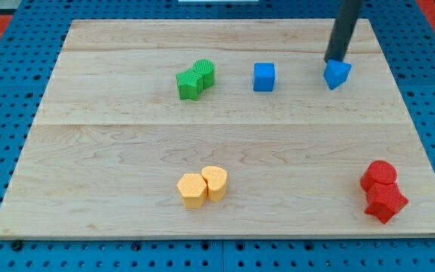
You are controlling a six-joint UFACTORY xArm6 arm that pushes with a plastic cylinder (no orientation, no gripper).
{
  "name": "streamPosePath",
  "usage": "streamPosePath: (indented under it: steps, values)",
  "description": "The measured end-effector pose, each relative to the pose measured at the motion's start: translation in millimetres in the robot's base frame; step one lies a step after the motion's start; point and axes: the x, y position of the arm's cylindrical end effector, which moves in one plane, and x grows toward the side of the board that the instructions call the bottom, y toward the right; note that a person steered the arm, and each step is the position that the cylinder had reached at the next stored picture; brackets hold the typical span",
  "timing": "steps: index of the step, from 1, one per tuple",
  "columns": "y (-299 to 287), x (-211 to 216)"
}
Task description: Push the blue tringle a bit down
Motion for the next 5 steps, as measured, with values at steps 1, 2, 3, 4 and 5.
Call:
streamPosePath:
  steps: [1,2,3,4,5]
  values:
    - [-6,61]
    - [-6,111]
    - [-7,90]
    - [-41,97]
    - [-37,136]
